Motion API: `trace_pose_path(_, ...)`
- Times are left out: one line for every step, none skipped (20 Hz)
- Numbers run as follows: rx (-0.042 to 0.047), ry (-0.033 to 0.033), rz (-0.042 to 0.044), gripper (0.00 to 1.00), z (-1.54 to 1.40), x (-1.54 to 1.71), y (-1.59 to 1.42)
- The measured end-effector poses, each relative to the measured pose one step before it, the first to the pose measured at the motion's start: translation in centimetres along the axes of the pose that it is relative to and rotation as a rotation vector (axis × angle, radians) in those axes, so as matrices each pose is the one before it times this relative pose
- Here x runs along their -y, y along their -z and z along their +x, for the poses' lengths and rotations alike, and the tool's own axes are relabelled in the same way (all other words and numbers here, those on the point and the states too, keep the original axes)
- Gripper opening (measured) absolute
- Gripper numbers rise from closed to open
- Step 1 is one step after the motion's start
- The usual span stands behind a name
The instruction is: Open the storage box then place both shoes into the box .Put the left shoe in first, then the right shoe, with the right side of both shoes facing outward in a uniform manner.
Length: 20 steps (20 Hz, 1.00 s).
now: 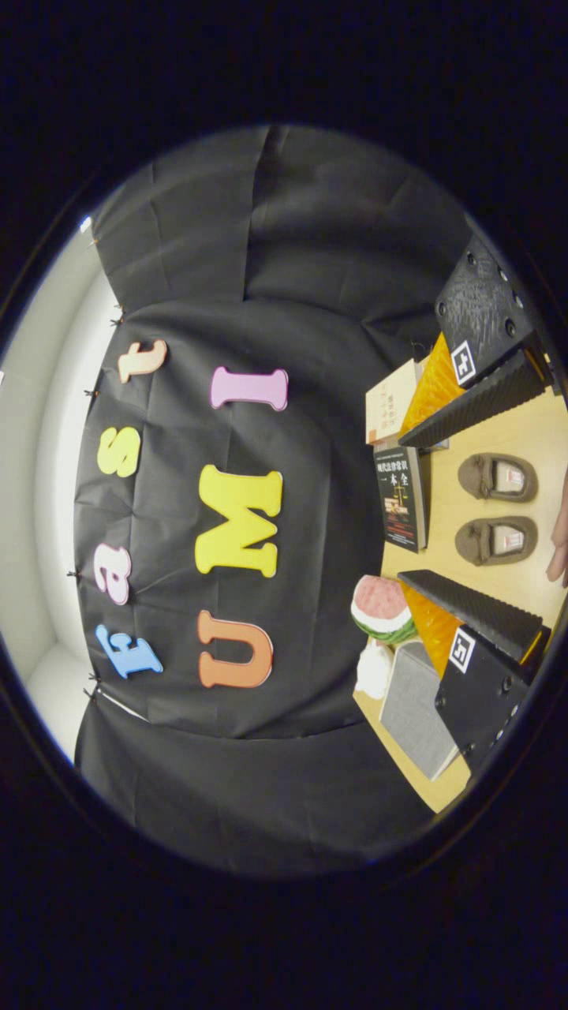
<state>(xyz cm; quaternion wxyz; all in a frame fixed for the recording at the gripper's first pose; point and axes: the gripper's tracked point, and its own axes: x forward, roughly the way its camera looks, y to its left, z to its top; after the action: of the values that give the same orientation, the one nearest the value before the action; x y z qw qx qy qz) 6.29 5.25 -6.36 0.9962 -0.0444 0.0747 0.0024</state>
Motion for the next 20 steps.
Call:
trace_pose_path(-0.01222,-0.0235,-0.00181,0.95,0.234,-1.035,0.456)
trace_pose_path(-0.01913,-0.02763,0.00004,0.95,0.372,-1.192,0.736)
trace_pose_path(-0.02677,-0.0275,0.00248,0.95,0.467,-1.098,0.765)
trace_pose_path(-0.03204,-0.02892,0.00707,0.95,0.561,-1.131,1.041)
trace_pose_path(-0.03311,-0.02299,0.00874,0.95,0.626,-0.966,0.912)
trace_pose_path(-0.03592,-0.02517,0.0107,0.95,0.603,-0.965,1.01)
trace_pose_path(-0.03218,-0.03376,0.01007,0.95,0.609,-1.169,0.85)
trace_pose_path(-0.02899,-0.03188,0.00701,0.95,0.671,-1.239,0.749)
trace_pose_path(-0.02958,-0.03148,0.00992,0.96,0.69,-0.943,0.791)
trace_pose_path(-0.03917,-0.04118,0.01641,0.96,0.804,-1.136,1.124)
trace_pose_path(-0.04178,-0.04825,0.02484,0.95,0.735,-1.254,1.078)
trace_pose_path(-0.05436,-0.05539,0.03014,0.95,0.49,-1.19,1.082)
trace_pose_path(-0.04939,-0.05108,0.03724,0.96,0.653,-1.041,1.042)
trace_pose_path(-0.04212,-0.03744,0.04048,0.96,0.685,-0.69,0.926)
trace_pose_path(-0.03444,-0.02975,0.0404,0.96,0.685,-0.405,0.635)
trace_pose_path(-0.03103,-0.0341,0.04468,0.96,0.418,-0.238,0.764)
trace_pose_path(-0.03488,-0.03055,0.04508,0.96,0.667,-0.156,0.616)
trace_pose_path(-0.02753,-0.03476,0.04935,0.96,0.913,-0.231,0.467)
trace_pose_path(-0.02898,-0.02327,0.04381,0.96,0.73,0.092,0.591)
trace_pose_path(-0.01887,-0.01365,0.04096,0.96,0.483,0.245,0.296)
